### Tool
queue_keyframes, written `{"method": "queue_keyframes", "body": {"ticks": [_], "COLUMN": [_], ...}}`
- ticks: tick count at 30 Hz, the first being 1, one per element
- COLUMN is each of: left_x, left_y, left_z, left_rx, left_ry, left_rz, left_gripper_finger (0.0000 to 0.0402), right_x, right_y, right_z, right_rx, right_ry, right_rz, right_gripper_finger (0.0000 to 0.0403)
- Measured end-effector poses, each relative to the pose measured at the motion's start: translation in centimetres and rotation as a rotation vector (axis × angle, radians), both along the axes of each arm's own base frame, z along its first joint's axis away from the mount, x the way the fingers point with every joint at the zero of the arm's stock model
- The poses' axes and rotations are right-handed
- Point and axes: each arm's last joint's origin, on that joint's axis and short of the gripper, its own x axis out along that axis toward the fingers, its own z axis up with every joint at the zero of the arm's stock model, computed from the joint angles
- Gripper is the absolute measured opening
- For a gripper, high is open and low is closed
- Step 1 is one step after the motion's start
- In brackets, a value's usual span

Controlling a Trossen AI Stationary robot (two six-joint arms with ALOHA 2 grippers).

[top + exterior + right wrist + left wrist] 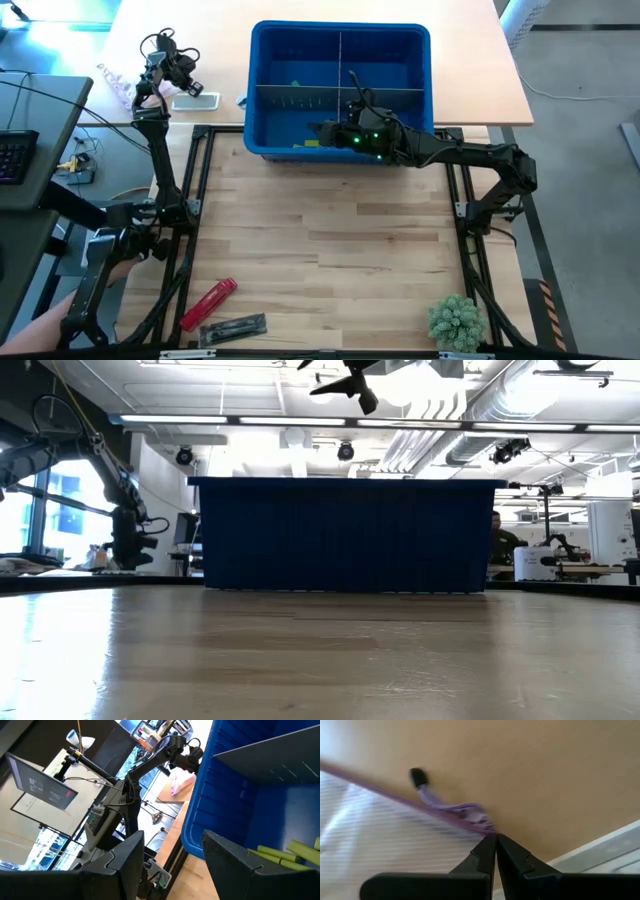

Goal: Sort blocks

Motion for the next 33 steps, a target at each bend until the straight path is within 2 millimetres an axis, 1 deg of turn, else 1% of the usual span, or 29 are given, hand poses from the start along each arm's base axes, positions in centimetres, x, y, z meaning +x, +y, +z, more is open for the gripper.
{"method": "queue_keyframes", "body": {"ticks": [2,4,8,11,13,15,17,19,22,24,26,29,31,33], "left_x": [0.1,-0.2,-1.1,-1.9,-2.6,-3.5,-4.3,-5.4,-6.6,-7.1,-7.1,-6.7,-6.1,-5.1], "left_y": [-0.1,0.0,0.0,0.3,0.5,0.6,0.4,0.4,0.3,0.0,-0.2,-0.2,-0.1,0.1], "left_z": [0.2,1.0,4.6,6.9,7.7,8.0,7.8,6.7,4.0,2.4,1.7,1.6,1.5,1.5], "left_rx": [0.008,0.029,0.129,0.204,0.245,0.283,0.278,0.259,0.180,0.112,0.084,0.078,0.063,0.050], "left_ry": [-0.060,-0.114,-0.192,-0.170,-0.113,-0.062,-0.028,0.011,0.063,0.045,-0.012,-0.052,-0.057,-0.053], "left_rz": [0.008,0.011,0.028,0.074,0.116,0.156,0.201,0.254,0.310,0.320,0.327,0.316,0.281,0.245], "left_gripper_finger": [0.0000,0.0000,0.0000,0.0000,0.0000,0.0000,0.0000,0.0000,0.0000,0.0000,0.0000,0.0000,0.0000,0.0000], "right_x": [0.0,0.0,0.0,-0.1,-0.1,-0.1,-0.1,-0.1,-0.1,0.0,0.0,0.0,0.0,0.0], "right_y": [0.0,0.0,0.0,-0.2,-0.3,-0.3,-0.3,-0.3,-0.1,0.0,0.1,0.1,0.1,0.0], "right_z": [0.0,0.0,0.0,0.0,0.0,0.0,0.0,0.0,0.0,0.0,0.0,0.0,0.0,0.0], "right_rx": [0.000,0.000,0.000,-0.005,-0.009,-0.012,-0.013,-0.012,-0.011,-0.009,-0.007,-0.007,-0.007,-0.007], "right_ry": [0.000,0.000,0.000,0.001,0.002,0.003,0.002,0.003,0.002,0.002,0.001,0.001,0.001,0.001], "right_rz": [0.000,0.000,-0.001,-0.026,-0.050,-0.063,-0.067,-0.066,-0.055,-0.043,-0.029,-0.028,-0.028,-0.030], "right_gripper_finger": [0.0185,0.0185,0.0185,0.0185,0.0185,0.0185,0.0185,0.0185,0.0185,0.0185,0.0185,0.0185,0.0185,0.0185]}}
